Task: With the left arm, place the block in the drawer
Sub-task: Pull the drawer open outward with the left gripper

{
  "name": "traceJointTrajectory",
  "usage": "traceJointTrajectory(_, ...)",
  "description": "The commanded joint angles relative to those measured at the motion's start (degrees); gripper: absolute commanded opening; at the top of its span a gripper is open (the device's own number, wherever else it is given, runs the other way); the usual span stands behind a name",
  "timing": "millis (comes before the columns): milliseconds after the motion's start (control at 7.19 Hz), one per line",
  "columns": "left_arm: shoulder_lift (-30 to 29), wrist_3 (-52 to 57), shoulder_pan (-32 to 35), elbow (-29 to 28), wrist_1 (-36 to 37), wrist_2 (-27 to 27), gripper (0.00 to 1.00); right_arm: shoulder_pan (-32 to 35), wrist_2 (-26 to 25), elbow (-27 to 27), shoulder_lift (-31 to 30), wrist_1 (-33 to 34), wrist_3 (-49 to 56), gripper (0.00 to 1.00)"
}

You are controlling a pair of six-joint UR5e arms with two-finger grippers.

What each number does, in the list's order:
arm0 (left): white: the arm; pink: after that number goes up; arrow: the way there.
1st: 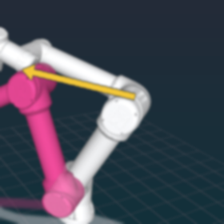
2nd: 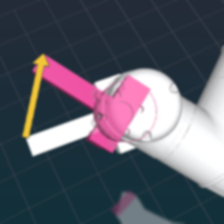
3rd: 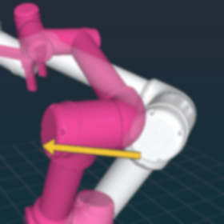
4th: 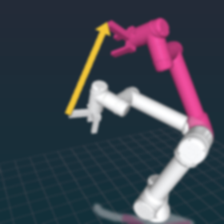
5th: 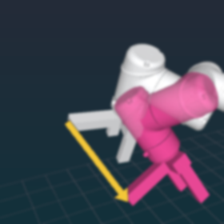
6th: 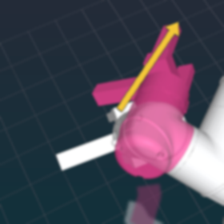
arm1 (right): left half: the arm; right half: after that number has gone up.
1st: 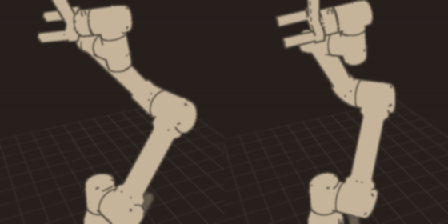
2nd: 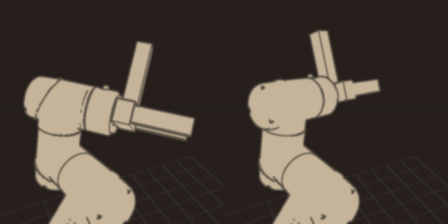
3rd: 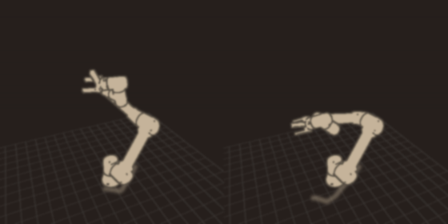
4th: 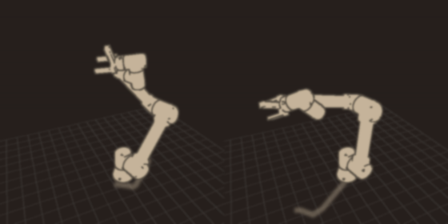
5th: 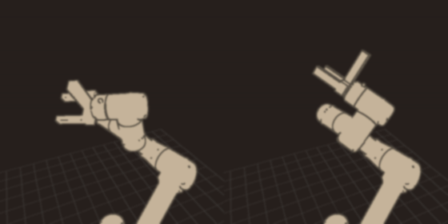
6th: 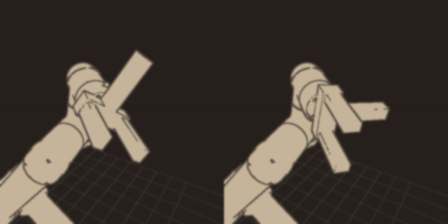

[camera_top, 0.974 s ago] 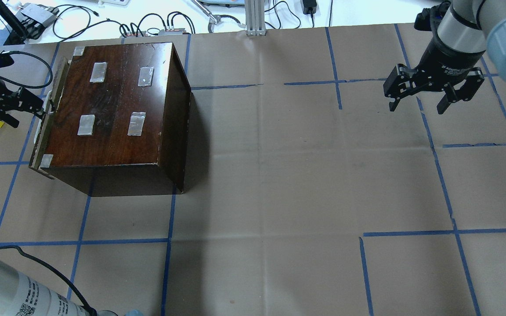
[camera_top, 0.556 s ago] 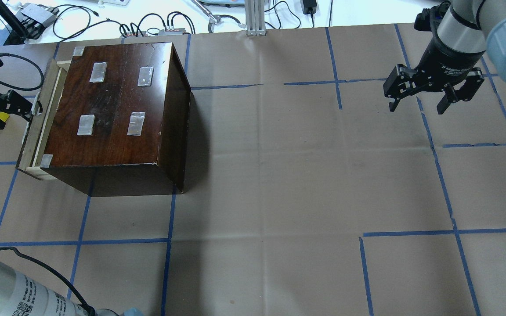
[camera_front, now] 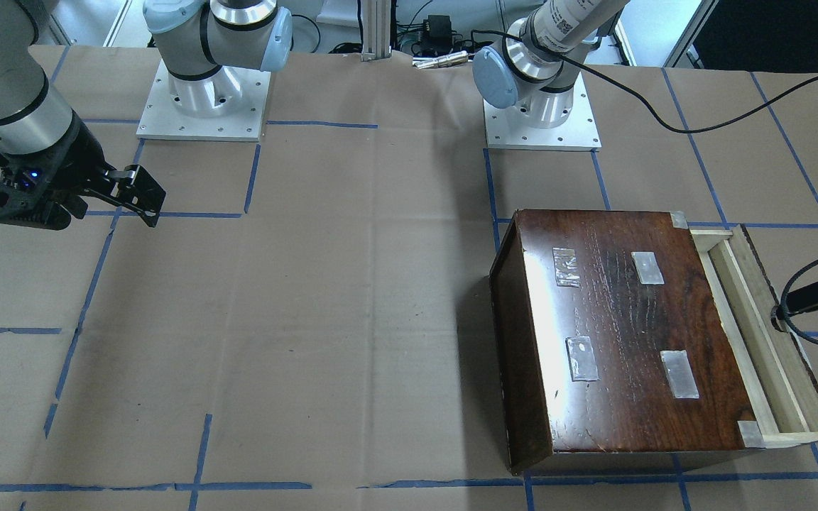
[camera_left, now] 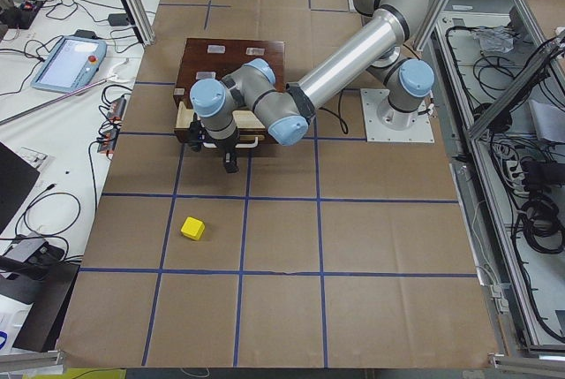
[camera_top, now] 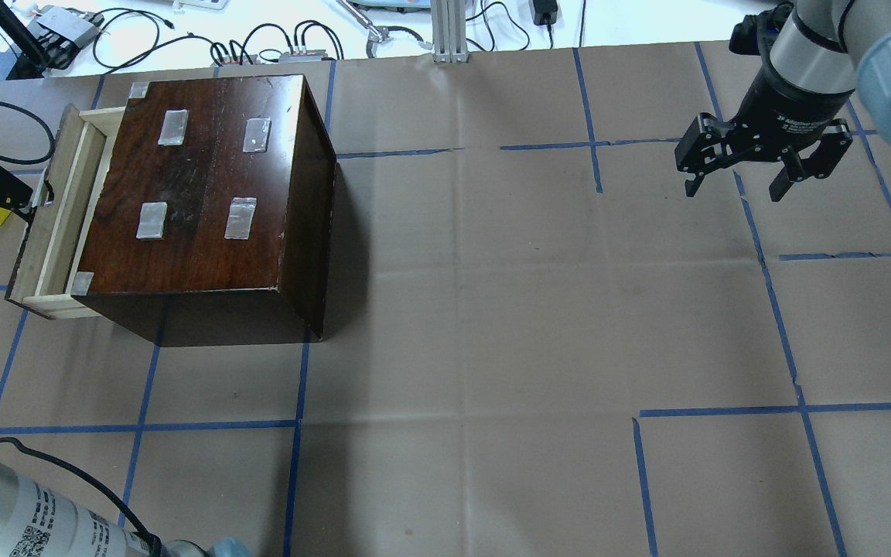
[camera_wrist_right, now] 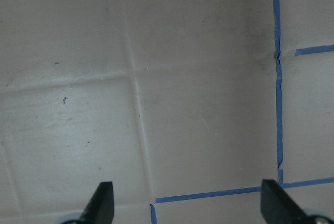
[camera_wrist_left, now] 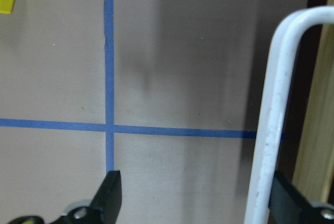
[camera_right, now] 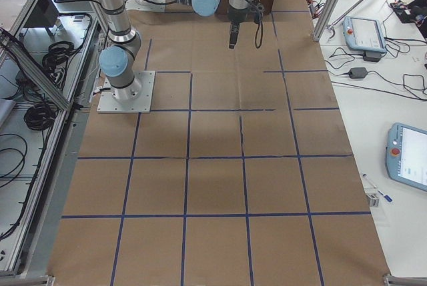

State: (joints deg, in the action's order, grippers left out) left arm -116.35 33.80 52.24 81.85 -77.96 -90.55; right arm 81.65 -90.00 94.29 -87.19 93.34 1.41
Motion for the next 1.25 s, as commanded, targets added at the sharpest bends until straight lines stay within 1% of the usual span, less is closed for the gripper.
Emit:
traceJointTrajectory(0, -0.1, 1.2, -1.1, -0.1, 0.0, -0.3, 0.95, 0.0, 0.0, 0.0, 0.0, 0.0, 0.0, 1.00)
traceJointTrajectory(834, 0.0, 1.8, -2.0, -0.4, 0.4, -0.3, 0.96, 0.0, 0.0, -0.1, 0.0, 0.0, 0.0, 1.00)
traceJointTrajectory(974, 0.0, 1.8, -2.4, -2.3, 0.3, -0.3, 0.97, 0.0, 0.0, 0.0, 0.0, 0.0, 0.0, 1.00)
traceJointTrajectory(1113, -1.2, 1.8, -2.6, -5.7, 0.3, -0.2, 0.98, 0.0, 0.0, 0.0, 0.0, 0.0, 0.0, 1.00)
